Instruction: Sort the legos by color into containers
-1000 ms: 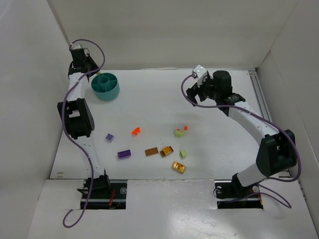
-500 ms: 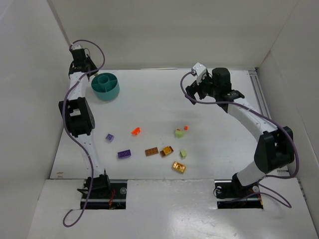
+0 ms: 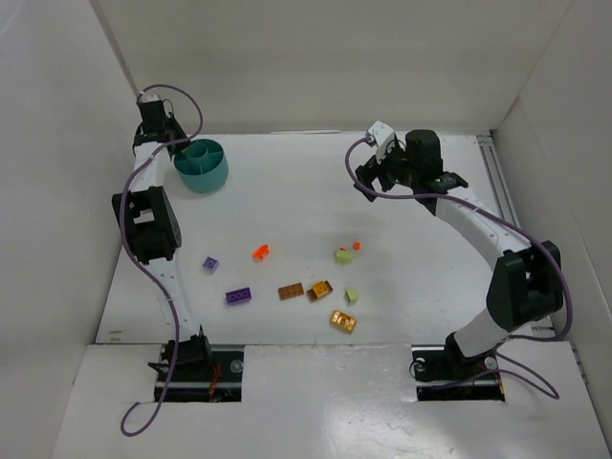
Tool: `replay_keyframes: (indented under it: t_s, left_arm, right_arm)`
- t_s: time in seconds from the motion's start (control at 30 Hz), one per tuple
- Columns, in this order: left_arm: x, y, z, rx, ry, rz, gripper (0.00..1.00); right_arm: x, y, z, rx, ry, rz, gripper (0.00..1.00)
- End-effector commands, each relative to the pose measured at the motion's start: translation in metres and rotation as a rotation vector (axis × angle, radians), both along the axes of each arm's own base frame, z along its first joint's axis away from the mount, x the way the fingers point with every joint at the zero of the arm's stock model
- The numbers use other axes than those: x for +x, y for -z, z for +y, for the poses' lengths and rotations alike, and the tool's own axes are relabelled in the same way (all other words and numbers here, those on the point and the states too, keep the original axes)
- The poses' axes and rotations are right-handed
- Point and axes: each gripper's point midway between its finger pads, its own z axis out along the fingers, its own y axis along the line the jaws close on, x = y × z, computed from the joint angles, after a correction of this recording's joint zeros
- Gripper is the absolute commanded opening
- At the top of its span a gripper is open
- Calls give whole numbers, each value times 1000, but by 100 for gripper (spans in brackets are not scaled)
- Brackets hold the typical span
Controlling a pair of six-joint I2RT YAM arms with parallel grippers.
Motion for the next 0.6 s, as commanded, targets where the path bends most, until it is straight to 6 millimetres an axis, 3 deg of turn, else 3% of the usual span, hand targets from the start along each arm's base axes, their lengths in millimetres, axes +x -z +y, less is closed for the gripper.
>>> replay_keyframes:
  t_s: [0.0,0.17,0.4,0.43,0.5,0.53,0.57]
  left_arm:
    - [-13,-28,3,22,9,-22,13]
    - [-22,-35,3,34,6,-18,22]
    - [-35,-70,-2,39,14,-70,39]
    - [-39,-77,-4,37,22,-82,47]
    - [-41,-89,-5,41,22,-103,53]
    - [-44,-97,-5,44,22,-115,56]
    - [-46,-103,-6,46,22,-125,58]
  right_arm:
    - [7,-20,4,31,-11,-35,100]
    - [5,-20,3,25,-14,-41,100]
    - [-2,-16,10,17,-36,-38,100]
    - [-5,-15,9,16,-36,-37,100]
    - [-8,-14,7,16,-36,-35,100]
    - [-10,-24,5,12,-30,-64,100]
    - [-14,-16,3,7,-30,-48,100]
